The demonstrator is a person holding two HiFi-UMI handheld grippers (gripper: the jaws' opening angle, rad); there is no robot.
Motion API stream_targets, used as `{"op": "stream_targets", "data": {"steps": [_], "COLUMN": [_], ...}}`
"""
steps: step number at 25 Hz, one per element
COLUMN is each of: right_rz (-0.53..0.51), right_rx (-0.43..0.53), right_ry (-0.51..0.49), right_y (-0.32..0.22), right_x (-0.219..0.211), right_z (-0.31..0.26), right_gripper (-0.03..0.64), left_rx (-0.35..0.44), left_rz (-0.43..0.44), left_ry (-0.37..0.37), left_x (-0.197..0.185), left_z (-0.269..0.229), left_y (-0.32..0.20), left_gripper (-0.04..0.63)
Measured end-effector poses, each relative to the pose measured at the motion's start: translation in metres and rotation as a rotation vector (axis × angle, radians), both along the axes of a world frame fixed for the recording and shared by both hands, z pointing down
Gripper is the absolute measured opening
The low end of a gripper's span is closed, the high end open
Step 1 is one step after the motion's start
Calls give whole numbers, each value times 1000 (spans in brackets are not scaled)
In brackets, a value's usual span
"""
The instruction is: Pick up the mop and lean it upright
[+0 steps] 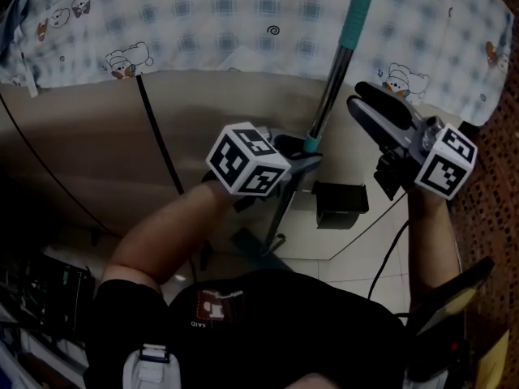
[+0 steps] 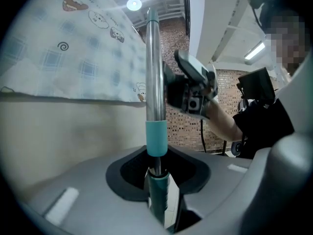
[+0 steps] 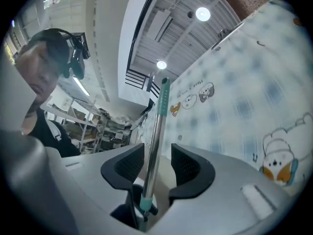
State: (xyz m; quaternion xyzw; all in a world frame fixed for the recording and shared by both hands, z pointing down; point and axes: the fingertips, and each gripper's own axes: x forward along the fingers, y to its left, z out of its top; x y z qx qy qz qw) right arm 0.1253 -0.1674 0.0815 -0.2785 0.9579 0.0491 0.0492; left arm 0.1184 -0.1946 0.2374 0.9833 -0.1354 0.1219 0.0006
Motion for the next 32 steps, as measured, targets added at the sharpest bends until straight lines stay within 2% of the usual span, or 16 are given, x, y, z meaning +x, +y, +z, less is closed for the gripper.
{"op": "stream_targets", "data": {"steps": [4,8,13,18,20,24,28,32], "right_rz": [-11,-15,-23,-50,-54,-47,-29,-21], "right_rx": [87,147,137,106,90,29,-70,-89], "right_ry": [40,89,148,107,97,90,54,59], "right_y": [3,6,3,5,5,-6,-20,-22], "right_x": [-11,-25,-45,-44,-42,-34,-21,-27], "right_z": [-56,-87,-87,-82,-75,-44,6,58], "right_gripper": [198,207,169,143,141,138,129,126], "left_rx": [-1,-3,-7,-6,-11,-59,-110,-172], "left_rz": [9,19,28,44,69,112,51,-35], "left_ry": [-10,-30,-48,-39,-13,100,144,164], "left_x": [3,6,7,8,9,-4,-30,-58], "left_z": [6,13,21,27,31,41,70,114], "left_y": [5,10,14,19,22,23,14,5], "left_gripper": [107,106,107,110,110,120,120,120]}}
